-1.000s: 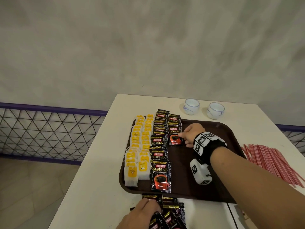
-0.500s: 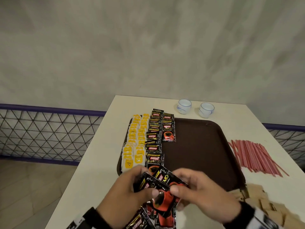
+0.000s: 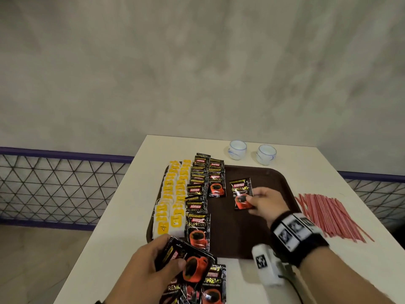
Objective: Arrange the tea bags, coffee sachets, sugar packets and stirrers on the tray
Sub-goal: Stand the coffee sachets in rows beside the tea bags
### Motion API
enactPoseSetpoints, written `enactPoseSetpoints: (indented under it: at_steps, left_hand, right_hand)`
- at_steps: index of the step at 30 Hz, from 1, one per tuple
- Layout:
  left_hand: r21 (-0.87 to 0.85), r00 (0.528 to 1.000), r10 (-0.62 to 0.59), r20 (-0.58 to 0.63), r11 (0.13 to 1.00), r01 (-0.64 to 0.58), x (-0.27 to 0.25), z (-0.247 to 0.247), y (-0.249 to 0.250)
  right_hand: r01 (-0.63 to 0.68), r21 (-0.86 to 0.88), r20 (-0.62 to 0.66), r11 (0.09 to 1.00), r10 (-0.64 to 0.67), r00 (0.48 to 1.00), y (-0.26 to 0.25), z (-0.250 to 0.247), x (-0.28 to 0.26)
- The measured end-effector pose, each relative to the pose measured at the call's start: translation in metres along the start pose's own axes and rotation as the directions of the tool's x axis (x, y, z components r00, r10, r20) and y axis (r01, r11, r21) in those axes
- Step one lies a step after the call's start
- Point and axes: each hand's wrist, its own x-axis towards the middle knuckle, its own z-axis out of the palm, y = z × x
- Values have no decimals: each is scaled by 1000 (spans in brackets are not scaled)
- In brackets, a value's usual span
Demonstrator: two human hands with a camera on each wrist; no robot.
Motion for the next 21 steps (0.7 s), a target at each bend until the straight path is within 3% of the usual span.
enactPoseSetpoints:
  at_steps: [2, 9, 21]
  left_hand:
    - [0, 1000, 0, 8, 1000, 0, 4, -3, -3]
    - [38, 999, 18, -48, 999, -16, 16, -16, -22]
    - [-58, 999, -3, -46, 998, 0, 18, -18, -23]
  right_hand:
    - [-43, -109, -41, 993, 39, 998, -1, 17, 26]
    - [-161, -162, -26, 974, 159, 987, -3, 66, 68]
    - [-112, -466, -102, 878, 72, 992, -9, 73, 69]
